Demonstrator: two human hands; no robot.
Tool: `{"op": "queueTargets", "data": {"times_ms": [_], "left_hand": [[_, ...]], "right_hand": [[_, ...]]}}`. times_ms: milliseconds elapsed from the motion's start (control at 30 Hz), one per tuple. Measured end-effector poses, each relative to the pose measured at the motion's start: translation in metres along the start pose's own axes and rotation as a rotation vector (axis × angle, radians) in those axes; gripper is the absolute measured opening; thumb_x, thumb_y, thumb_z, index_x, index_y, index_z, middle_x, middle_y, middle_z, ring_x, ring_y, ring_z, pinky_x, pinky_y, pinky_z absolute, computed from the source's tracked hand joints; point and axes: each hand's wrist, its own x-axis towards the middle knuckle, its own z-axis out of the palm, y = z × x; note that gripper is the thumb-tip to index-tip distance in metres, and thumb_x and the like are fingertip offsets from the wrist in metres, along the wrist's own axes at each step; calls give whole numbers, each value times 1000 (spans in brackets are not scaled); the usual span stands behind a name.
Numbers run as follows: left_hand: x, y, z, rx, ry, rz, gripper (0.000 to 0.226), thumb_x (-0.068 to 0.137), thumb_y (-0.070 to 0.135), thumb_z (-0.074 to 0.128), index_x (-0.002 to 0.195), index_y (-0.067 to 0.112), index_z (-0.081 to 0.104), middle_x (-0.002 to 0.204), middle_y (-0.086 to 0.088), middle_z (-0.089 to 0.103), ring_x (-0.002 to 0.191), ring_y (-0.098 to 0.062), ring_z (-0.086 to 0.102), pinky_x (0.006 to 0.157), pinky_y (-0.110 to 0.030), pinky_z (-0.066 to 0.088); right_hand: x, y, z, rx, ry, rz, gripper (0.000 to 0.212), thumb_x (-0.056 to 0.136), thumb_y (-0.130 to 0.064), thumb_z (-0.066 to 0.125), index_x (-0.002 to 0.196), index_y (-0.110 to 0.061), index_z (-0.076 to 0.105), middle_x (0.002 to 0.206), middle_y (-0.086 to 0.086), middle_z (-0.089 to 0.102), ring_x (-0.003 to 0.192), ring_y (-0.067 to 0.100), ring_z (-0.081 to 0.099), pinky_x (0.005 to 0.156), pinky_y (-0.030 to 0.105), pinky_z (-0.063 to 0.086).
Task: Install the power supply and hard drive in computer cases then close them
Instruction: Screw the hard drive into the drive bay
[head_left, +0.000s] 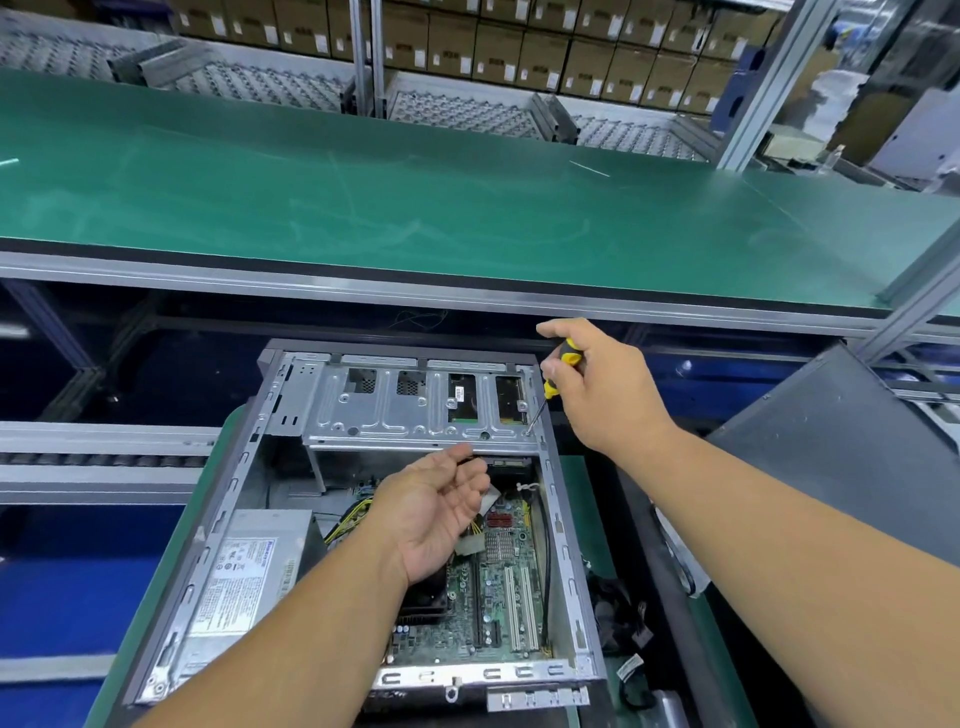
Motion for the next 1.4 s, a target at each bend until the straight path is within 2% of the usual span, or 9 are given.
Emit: {"op": "queueTargets", "data": {"times_ms": [467,567,767,933,1067,1167,1267,1333,1400], "left_hand": [[0,0,1,120,36,37,21,107,19,52,112,7,68,63,-3,57,48,-12,47,41,-22,35],[0,0,-1,125,28,32,24,107,20,50,116,6,67,61,-2,51,47,-12,40,42,-22,29],[1,-2,1,128,2,48,23,107,17,50,116,6,67,60,-2,48,47,-12,37,42,-23,27],[3,-3,-2,117,-1,58,23,106,18,51,114,6,69,59,-2,48,47,-12,37,41,-23,28],[3,-3,0,123,-5,52,23,106,17,51,114,6,69,59,-2,47,47,-12,36,42,-23,27],[1,-2,0,116,-8,59,21,105,18,52,113,5,69,59,-2,46,47,-12,36,42,-23,28],[2,-2,-2,96,-17,66,22,104,18,54,112,4,69,59,-2,46,47,-12,37,41,-23,29],[3,-3,-1,91,-33,54,24,104,19,54,113,4,69,61,-2,48,48,-12,38,42,-23,31],[5,-4,0,91,-45,36,25,105,19,54,113,3,70,63,-3,51,51,-12,40,44,-23,33]], "right_hand": [[15,-7,8,-208,62,-64,53,97,-49,65,148,-40,52,81,-20,51,80,11,53,74,27,43],[14,-1,10,60,-34,-17,55,104,-37,56,155,-44,38,95,-24,61,80,12,61,75,24,51],[21,-1,10,-117,154,54,46,93,-52,69,136,-39,64,84,-20,60,84,11,60,82,31,54],[16,1,12,240,-107,-13,56,103,-32,57,154,-48,39,124,-20,66,87,8,63,82,21,54],[25,-4,13,-63,81,75,45,95,-44,70,139,-44,60,92,-18,62,81,8,59,77,27,52],[22,-1,12,-158,160,36,48,95,-59,62,139,-41,60,103,-12,66,95,13,61,87,33,53],[15,6,13,166,-82,-24,55,105,-38,52,155,-49,34,131,-19,63,102,-2,60,89,15,47],[15,5,13,192,-115,-23,57,103,-28,59,152,-49,40,111,-20,68,86,2,61,79,14,49],[21,2,13,-19,52,23,45,97,-39,69,140,-43,58,92,-16,64,81,9,57,80,27,53]]}}
